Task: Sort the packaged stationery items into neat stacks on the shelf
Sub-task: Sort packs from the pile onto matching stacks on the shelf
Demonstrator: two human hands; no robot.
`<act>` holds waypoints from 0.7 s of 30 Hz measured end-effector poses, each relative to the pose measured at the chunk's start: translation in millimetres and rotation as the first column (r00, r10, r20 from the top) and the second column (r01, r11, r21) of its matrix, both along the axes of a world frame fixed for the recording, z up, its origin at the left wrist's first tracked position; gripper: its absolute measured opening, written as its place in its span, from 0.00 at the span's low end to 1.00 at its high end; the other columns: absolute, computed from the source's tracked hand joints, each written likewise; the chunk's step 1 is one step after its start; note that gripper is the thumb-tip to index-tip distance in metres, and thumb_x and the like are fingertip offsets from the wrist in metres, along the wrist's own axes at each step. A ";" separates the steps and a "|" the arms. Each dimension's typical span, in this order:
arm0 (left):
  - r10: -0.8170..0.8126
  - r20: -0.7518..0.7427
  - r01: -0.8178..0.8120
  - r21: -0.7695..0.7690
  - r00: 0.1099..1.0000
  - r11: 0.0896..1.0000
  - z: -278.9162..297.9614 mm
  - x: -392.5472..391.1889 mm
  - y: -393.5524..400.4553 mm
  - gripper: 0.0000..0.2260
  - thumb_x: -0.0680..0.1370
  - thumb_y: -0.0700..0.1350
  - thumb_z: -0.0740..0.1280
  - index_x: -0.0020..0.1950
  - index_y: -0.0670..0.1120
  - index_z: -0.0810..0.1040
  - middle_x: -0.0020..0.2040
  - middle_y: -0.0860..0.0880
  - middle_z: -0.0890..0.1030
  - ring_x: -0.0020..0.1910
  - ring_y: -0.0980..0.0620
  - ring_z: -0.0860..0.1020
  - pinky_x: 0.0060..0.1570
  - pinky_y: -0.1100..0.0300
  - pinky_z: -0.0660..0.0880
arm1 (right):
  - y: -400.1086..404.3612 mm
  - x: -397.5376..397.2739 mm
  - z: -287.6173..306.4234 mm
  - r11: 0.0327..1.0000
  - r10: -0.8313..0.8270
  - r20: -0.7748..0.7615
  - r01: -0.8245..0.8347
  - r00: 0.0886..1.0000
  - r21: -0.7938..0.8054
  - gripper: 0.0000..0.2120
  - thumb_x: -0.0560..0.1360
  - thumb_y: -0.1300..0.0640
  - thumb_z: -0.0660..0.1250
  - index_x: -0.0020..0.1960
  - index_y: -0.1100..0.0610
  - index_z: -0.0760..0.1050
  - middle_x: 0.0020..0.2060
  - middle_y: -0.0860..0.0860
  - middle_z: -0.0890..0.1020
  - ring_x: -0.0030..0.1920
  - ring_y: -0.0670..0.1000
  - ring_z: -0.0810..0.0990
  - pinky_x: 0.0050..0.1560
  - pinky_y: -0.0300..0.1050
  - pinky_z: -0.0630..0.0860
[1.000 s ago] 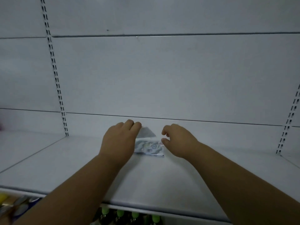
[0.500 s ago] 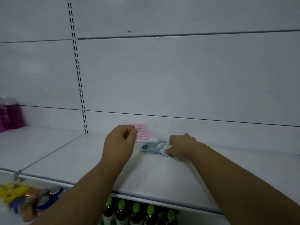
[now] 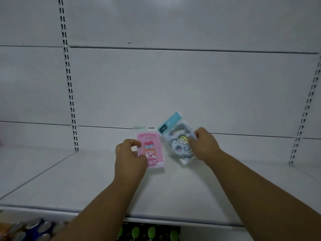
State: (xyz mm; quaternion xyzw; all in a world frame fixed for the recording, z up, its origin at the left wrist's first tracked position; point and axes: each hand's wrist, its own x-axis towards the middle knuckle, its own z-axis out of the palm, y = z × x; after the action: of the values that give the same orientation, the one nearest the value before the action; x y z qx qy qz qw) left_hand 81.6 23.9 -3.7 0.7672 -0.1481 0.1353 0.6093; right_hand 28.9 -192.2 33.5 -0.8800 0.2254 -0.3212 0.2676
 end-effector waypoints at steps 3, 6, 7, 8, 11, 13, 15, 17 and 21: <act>-0.089 -0.087 0.079 -0.112 0.992 0.991 4.4 -10.6 -21.7 0.14 0.74 0.34 0.67 0.51 0.53 0.75 0.54 0.48 0.81 0.45 0.50 0.84 0.42 0.53 0.83 | -12.9 -30.4 16.9 0.988 -0.040 0.192 0.010 0.980 0.152 0.07 0.77 0.55 0.64 0.50 0.58 0.70 0.45 0.55 0.80 0.47 0.56 0.81 0.50 0.54 0.79; -0.165 -0.108 0.148 -0.153 0.980 0.977 9.4 -31.9 -55.7 0.15 0.73 0.32 0.64 0.50 0.52 0.77 0.51 0.48 0.83 0.46 0.49 0.84 0.45 0.51 0.82 | -32.7 -68.5 25.9 0.980 -0.093 0.278 0.039 0.956 0.195 0.07 0.76 0.53 0.65 0.48 0.56 0.71 0.43 0.53 0.80 0.45 0.55 0.82 0.50 0.59 0.80; -0.187 -0.106 0.170 -0.151 0.977 0.974 11.3 -41.7 -70.2 0.16 0.73 0.32 0.63 0.51 0.52 0.77 0.51 0.49 0.83 0.46 0.49 0.83 0.46 0.49 0.82 | -40.5 -84.1 27.8 0.977 -0.111 0.300 0.049 0.947 0.208 0.07 0.76 0.52 0.65 0.48 0.56 0.71 0.43 0.53 0.80 0.45 0.55 0.82 0.50 0.60 0.80; -0.215 -0.107 0.198 -0.149 0.971 0.969 13.0 -53.0 -86.1 0.16 0.73 0.32 0.63 0.51 0.51 0.78 0.51 0.49 0.82 0.47 0.49 0.83 0.46 0.49 0.82 | -49.1 -101.3 29.3 0.973 -0.129 0.319 0.057 0.939 0.225 0.07 0.76 0.52 0.66 0.48 0.56 0.71 0.43 0.53 0.81 0.45 0.55 0.82 0.50 0.59 0.80; -0.305 -0.108 0.289 -0.145 0.946 0.946 15.8 -96.7 -138.0 0.14 0.75 0.32 0.64 0.53 0.50 0.78 0.50 0.50 0.81 0.45 0.50 0.83 0.44 0.52 0.83 | -80.6 -160.2 32.1 0.955 -0.193 0.352 0.094 0.916 0.281 0.06 0.77 0.53 0.66 0.48 0.56 0.72 0.43 0.53 0.81 0.44 0.53 0.83 0.49 0.56 0.82; -0.360 -0.092 0.345 -0.145 0.928 0.927 15.3 -131.5 -177.1 0.12 0.76 0.33 0.65 0.52 0.50 0.78 0.49 0.50 0.81 0.43 0.51 0.83 0.43 0.54 0.83 | -106.6 -206.7 34.4 0.943 -0.239 0.377 0.121 0.895 0.310 0.06 0.76 0.54 0.67 0.48 0.56 0.73 0.43 0.53 0.82 0.43 0.53 0.84 0.47 0.54 0.83; -0.409 -0.070 0.397 -0.133 0.910 0.908 13.8 -166.5 -217.1 0.11 0.76 0.34 0.65 0.51 0.50 0.79 0.47 0.50 0.81 0.42 0.52 0.84 0.42 0.56 0.83 | -133.6 -254.5 36.5 0.932 -0.279 0.396 0.147 0.875 0.331 0.06 0.76 0.54 0.68 0.48 0.56 0.73 0.43 0.54 0.83 0.42 0.51 0.84 0.45 0.52 0.83; -0.458 -0.055 0.450 -0.112 0.887 0.886 13.8 -205.1 -262.3 0.10 0.76 0.35 0.66 0.51 0.50 0.78 0.47 0.50 0.81 0.41 0.53 0.84 0.41 0.56 0.83 | -162.9 -306.1 37.6 0.922 -0.314 0.398 0.177 0.862 0.344 0.07 0.76 0.56 0.69 0.49 0.57 0.73 0.44 0.54 0.83 0.42 0.51 0.85 0.45 0.50 0.83; -0.603 -0.036 0.598 -0.095 0.797 0.796 24.3 -298.9 -364.3 0.11 0.75 0.36 0.67 0.50 0.52 0.79 0.49 0.50 0.81 0.43 0.52 0.83 0.43 0.56 0.82 | -233.2 -419.4 43.3 0.898 -0.405 0.414 0.270 0.815 0.347 0.07 0.76 0.56 0.69 0.49 0.57 0.73 0.44 0.54 0.84 0.42 0.50 0.85 0.44 0.49 0.84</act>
State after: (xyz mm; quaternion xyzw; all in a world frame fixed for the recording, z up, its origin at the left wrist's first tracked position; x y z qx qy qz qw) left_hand -217.3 -340.4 20.5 0.6600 -0.3583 -0.0839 0.6550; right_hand -390.5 -425.4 76.8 -0.6733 0.3484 -0.5361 0.3712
